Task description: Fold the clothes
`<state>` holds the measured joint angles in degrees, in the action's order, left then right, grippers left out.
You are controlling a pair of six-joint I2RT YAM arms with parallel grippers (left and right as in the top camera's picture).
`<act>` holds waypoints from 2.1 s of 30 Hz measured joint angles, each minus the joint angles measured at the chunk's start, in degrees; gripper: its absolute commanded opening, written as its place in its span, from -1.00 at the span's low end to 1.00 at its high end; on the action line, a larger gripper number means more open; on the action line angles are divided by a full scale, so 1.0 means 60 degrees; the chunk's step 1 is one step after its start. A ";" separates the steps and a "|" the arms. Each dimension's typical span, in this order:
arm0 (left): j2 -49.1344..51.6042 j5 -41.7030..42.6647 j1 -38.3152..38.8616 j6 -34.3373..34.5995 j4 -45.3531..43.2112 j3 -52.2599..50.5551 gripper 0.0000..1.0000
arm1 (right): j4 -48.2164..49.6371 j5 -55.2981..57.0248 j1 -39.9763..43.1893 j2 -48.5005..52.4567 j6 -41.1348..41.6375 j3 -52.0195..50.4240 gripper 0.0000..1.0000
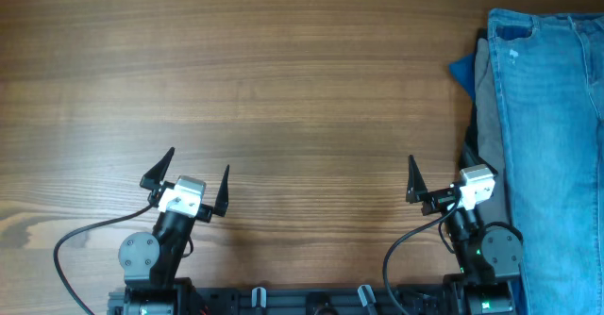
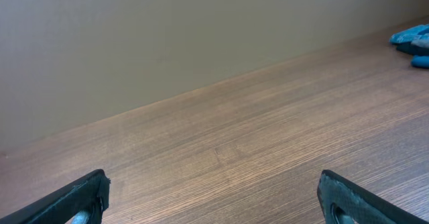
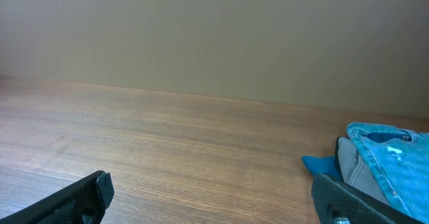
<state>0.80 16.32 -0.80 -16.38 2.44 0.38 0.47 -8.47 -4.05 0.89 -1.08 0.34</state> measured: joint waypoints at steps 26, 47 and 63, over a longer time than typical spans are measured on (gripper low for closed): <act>0.0000 0.0000 0.0000 0.0000 0.0000 0.0000 1.00 | 0.0000 0.0000 -0.0004 0.0000 0.0000 0.0000 0.99; 0.0004 0.0503 0.0000 0.0299 -0.1548 0.0313 1.00 | 0.2612 0.1814 0.0007 0.0055 0.0051 0.0291 0.99; 1.0258 0.0954 0.0000 0.2426 0.9573 1.2316 1.00 | -1.0914 -0.1803 0.0040 1.1497 0.1290 1.3249 1.00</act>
<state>62.35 22.04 -0.80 -1.83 59.88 74.28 -65.01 -19.29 -3.81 69.87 6.66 79.83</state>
